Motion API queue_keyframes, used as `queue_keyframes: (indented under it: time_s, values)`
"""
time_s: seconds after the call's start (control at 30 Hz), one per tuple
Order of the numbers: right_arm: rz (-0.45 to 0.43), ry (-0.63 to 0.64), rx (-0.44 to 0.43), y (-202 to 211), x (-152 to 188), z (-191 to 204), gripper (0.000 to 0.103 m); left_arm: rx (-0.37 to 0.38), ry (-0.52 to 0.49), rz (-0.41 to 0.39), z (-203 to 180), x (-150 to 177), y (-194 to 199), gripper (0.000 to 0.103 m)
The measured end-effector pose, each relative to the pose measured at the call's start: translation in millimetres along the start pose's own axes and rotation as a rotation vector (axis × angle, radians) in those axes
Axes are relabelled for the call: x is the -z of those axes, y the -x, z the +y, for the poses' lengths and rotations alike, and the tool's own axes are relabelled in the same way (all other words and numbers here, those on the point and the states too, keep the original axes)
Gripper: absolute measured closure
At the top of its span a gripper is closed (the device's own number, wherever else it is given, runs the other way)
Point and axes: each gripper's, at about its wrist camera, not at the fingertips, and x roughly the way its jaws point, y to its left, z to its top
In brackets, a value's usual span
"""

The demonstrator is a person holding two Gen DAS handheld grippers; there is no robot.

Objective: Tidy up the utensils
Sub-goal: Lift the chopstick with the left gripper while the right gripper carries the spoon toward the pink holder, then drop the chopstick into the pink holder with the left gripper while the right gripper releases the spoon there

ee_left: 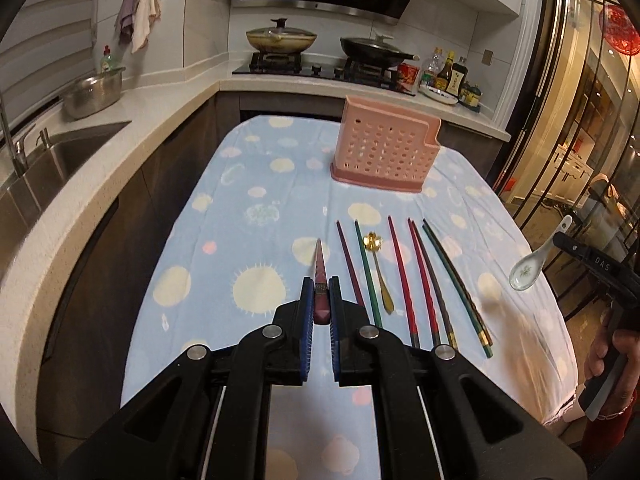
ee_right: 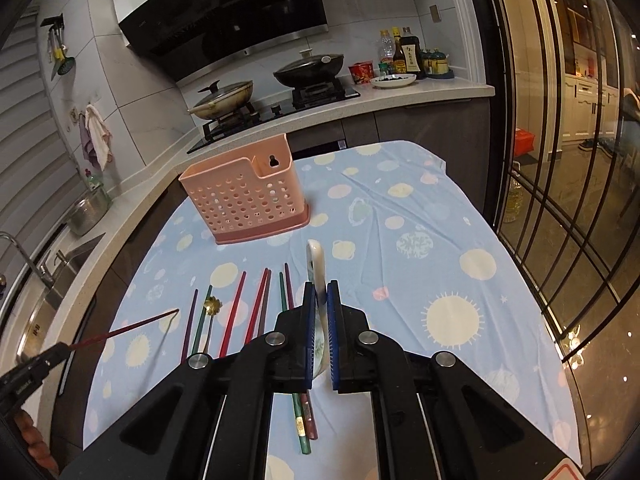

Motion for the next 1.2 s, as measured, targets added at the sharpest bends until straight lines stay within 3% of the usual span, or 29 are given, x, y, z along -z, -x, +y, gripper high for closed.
queue_keyframes:
  time_s: [0.4,0.8,1.03,1.2]
  values:
    - [-0.017,0.023,-0.071,-40,-65,22,0.097,-0.001,-0.058,-0.183,-19,-121,-9,0.096]
    - [-0.051,0.028,-0.12,-94,-158,50,0.097,0.049,-0.079,-0.347,-54,-238,-14,0.096]
    - [-0.03,0.041,-0.118,-140,-191,67,0.097,0.053,-0.056,-0.358,-62,-291,-49,0.096]
    - [-0.003,0.061,-0.095,-170,-196,75,0.097,0.049,-0.057,-0.325,-65,-307,-80,0.096]
